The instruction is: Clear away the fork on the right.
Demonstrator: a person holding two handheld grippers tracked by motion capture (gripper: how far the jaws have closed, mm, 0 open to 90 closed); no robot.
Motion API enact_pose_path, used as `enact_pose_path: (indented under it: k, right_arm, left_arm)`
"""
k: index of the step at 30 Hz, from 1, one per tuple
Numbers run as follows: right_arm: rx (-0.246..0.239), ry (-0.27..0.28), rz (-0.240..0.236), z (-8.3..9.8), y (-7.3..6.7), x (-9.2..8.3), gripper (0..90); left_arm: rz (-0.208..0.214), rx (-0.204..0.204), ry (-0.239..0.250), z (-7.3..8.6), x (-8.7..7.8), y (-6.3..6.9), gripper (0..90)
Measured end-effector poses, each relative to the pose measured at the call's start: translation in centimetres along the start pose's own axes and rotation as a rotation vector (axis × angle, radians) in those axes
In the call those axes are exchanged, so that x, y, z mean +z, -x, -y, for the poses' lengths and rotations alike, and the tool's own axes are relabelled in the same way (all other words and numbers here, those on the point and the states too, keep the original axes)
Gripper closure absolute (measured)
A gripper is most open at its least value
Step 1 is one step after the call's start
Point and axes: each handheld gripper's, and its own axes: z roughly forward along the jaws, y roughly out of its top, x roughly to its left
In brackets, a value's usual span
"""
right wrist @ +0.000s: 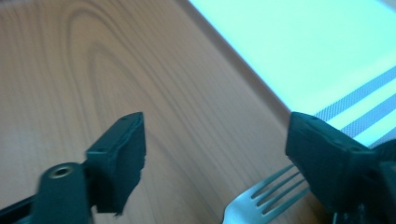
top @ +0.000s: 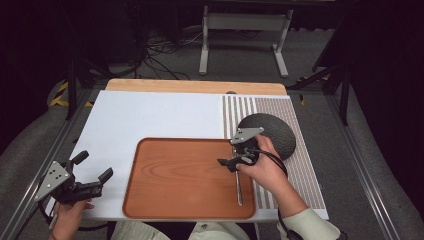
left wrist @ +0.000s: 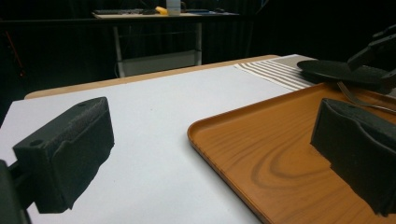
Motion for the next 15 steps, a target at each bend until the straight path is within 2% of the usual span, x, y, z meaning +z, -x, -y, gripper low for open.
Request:
enact_pose_path:
  k: [4,5,7,12,15]
  right_arm:
    - [-0.001,0.036,0.001,-0.1,0.0,-0.9,18.2]
    - [0.001,0.073,0.004,-0.2,0.0,-1.7,16.7]
    - [0.003,0.086,0.003,-0.2,0.0,-2.0,16.4]
    - [-0.003,0.201,0.010,0.2,0.1,-3.8,15.1]
    - [0.011,0.242,0.019,0.8,0.2,-4.6,14.4]
  left_arm:
    - [0.000,0.002,0.000,0.0,0.0,0.0,0.0]
    - [0.001,0.004,0.000,0.0,0.1,0.0,0.0]
    - [0.000,0.003,0.000,0.0,0.1,0.0,0.0]
    - [0.001,0.003,0.004,0.0,0.1,0.1,0.0]
    - [-0.001,0.001,0.004,0.0,0.1,0.1,0.0]
